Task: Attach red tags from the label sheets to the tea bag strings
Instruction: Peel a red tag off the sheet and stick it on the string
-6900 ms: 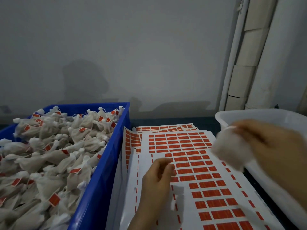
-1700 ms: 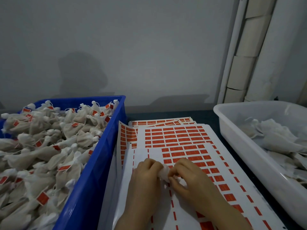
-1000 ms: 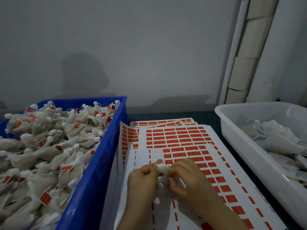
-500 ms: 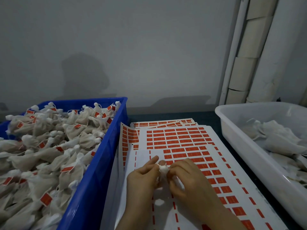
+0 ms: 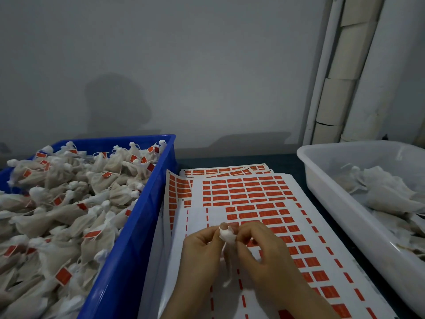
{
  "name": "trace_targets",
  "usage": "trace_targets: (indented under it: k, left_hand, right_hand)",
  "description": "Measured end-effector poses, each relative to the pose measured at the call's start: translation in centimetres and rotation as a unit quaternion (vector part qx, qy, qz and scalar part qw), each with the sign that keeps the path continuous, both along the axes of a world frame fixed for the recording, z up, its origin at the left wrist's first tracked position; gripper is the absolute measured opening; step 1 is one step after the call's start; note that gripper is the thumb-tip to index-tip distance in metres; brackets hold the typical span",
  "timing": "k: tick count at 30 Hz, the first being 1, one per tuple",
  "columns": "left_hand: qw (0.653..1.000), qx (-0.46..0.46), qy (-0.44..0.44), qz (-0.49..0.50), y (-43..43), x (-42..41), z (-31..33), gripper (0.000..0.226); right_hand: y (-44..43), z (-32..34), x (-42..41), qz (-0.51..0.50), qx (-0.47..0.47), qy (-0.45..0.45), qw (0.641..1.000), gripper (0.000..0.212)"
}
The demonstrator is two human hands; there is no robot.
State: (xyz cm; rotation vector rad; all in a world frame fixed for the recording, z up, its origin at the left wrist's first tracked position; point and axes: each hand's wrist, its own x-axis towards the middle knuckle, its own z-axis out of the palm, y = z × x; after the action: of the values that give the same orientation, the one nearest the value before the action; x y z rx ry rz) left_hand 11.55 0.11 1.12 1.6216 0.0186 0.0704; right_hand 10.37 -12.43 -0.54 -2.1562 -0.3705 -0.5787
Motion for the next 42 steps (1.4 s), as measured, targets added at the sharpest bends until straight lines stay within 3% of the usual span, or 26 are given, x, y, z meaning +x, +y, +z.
trace_targets:
  k: [4,9,13,17,20,27,29,32,34,42]
  left_hand:
    - [0.999,0.030,-0.003,0.015,0.2,0.4,-0.1,0.023]
    - [0.999,0.027,-0.002,0.019,0.4,0.7,-0.3,0.029]
    - [0.998,0.058,0.002,-0.015,0.3,0.7,-0.7,0.030]
    - [0.996,0.075,0.012,-0.039,0.7,0.8,-0.9,0.017]
    - [0.995,0.083,0.020,-0.048,0.8,0.8,-0.6,0.014]
    - [0.990,0.101,0.044,-0.087,0.0,0.5,-0.5,0.019]
    - [0.991,0.098,0.040,-0.080,0.0,0.5,-0.5,0.017]
    - [0.993,0.089,0.035,-0.075,0.2,0.7,-0.5,0.021]
    - [0.993,0.082,0.041,-0.076,0.0,0.7,-0.5,0.024]
    - [0.996,0.080,0.028,-0.040,-0.4,1.1,-1.2,0.016]
  right_hand:
    - [-0.1,0.2,0.1,-0.001,0.042,0.032,0.999,0.002]
    - [-0.3,0.3,0.4,-0.020,-0.033,-0.066,0.997,0.009]
    - [-0.6,0.3,0.6,-0.036,-0.064,-0.093,0.993,0.007]
    - [-0.6,0.7,0.3,-0.028,-0.073,-0.111,0.991,0.040]
    - [-0.9,0.4,0.7,-0.037,-0.085,-0.121,0.988,0.011]
    - [-0.8,0.5,0.8,-0.044,-0.075,-0.107,0.990,0.009]
    - [-0.8,0.4,0.8,-0.047,-0.027,-0.088,0.995,0.006]
    - [-0.6,0.5,0.4,-0.018,0.053,0.010,0.998,0.019]
    - [-0.6,0.5,0.4,-0.005,0.075,0.052,0.996,0.026]
    - [-0.5,0.4,0.9,-0.011,0.127,0.135,0.983,0.020]
